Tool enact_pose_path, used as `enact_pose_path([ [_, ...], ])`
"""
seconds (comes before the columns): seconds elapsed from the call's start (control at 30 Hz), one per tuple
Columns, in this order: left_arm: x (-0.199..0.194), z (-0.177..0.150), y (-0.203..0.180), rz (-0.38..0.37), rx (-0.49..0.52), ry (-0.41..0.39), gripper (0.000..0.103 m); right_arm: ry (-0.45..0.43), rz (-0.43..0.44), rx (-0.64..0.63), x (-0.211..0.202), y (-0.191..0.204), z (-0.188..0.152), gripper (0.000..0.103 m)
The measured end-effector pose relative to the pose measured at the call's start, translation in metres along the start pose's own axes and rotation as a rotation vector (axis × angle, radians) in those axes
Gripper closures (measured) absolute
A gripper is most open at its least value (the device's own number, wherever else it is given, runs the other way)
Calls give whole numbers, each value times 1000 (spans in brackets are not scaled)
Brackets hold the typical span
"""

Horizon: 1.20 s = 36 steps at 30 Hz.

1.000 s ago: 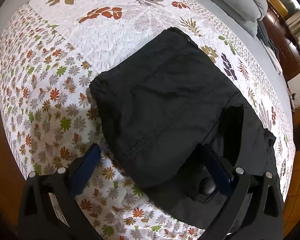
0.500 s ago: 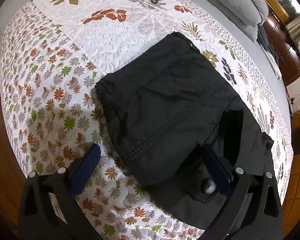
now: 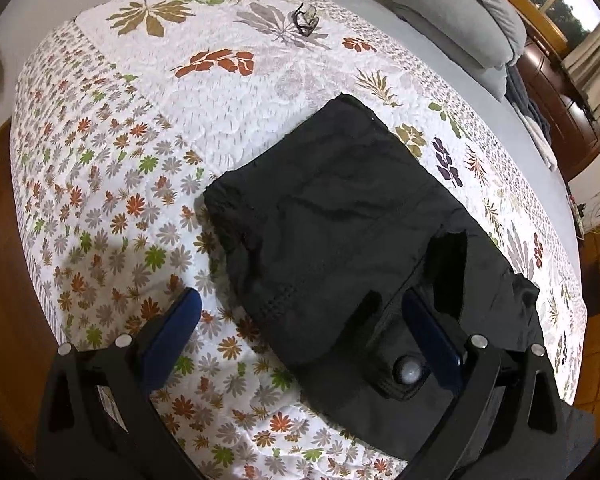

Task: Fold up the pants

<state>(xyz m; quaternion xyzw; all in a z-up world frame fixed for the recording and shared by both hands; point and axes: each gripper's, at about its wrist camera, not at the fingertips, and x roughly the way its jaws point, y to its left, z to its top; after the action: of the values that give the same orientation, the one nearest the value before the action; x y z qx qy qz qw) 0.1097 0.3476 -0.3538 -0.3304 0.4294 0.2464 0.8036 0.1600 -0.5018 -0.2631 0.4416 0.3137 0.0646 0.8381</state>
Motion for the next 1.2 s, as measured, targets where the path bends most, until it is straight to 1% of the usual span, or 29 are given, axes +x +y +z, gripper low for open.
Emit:
enact_pose_path([
  [0.3,-1,-1,2,-19,-3,-3,3,4,-34,-121,-9,56,-7,84],
  [0.6,-1,-4,6,-55,-24,4,3,18,-81,-245,-7,112,-20,84],
  [0.8,-3,-5,8,-65,-18,2,3,35,-108,-342,5,152,-32,84],
  [1.2,-4,-2,30,-107,-70,3,3,88,-126,-453,38,200,-59,84],
])
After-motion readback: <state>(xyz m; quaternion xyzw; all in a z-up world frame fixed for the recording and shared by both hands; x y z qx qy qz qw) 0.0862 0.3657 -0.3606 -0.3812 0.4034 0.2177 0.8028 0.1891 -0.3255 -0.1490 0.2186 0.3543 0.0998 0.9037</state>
